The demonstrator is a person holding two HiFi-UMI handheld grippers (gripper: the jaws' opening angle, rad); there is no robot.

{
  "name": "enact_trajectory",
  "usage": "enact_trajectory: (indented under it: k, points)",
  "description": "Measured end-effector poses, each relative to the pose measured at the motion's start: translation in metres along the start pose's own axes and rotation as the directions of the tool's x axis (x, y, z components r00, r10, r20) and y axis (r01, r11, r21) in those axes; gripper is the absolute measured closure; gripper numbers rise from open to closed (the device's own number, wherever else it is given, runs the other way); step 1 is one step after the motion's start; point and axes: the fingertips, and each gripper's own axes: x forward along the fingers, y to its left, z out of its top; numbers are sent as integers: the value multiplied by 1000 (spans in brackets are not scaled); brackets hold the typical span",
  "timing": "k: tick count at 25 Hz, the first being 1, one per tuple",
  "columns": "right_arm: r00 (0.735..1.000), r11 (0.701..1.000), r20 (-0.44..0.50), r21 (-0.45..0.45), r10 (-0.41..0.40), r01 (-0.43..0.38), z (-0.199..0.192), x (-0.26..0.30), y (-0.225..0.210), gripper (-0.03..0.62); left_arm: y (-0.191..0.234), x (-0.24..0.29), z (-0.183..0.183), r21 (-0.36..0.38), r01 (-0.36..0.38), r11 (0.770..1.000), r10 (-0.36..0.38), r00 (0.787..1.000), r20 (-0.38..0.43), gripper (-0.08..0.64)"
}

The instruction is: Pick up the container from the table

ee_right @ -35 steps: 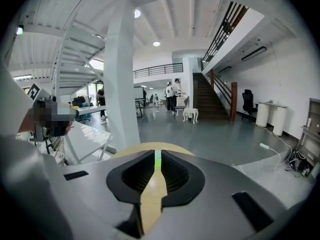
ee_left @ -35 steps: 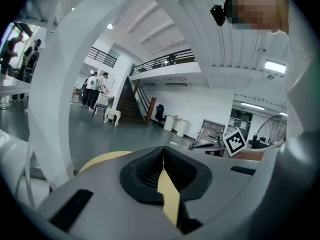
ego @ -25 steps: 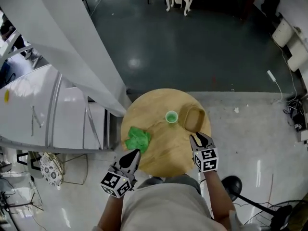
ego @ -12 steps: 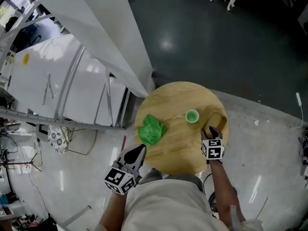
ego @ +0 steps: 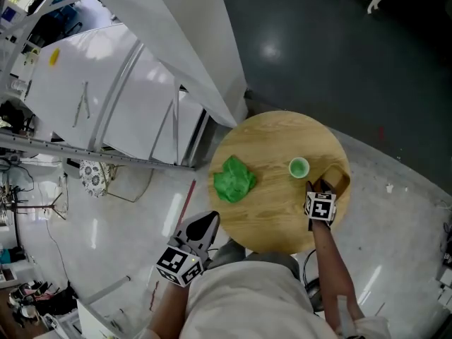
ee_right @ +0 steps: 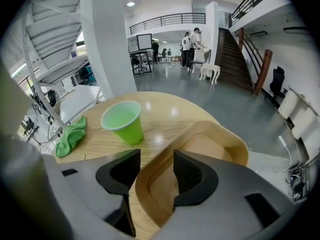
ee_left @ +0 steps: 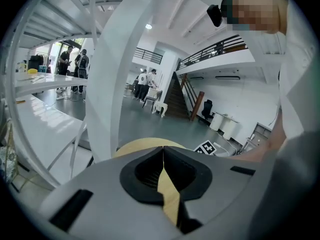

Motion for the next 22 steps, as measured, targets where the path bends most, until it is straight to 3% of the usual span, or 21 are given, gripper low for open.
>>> enact_trajectory:
  k: [13, 22]
  points:
    - [998, 998, -60, 66, -3, 7, -8, 19, 0, 397, 3, -28, -14, -27, -70, 997, 70, 997, 22, 543]
    - [997, 997, -69, 65, -40, 45, -13, 5, 4, 444, 9, -40, -15, -21, -52, 998, 53, 997, 54, 543]
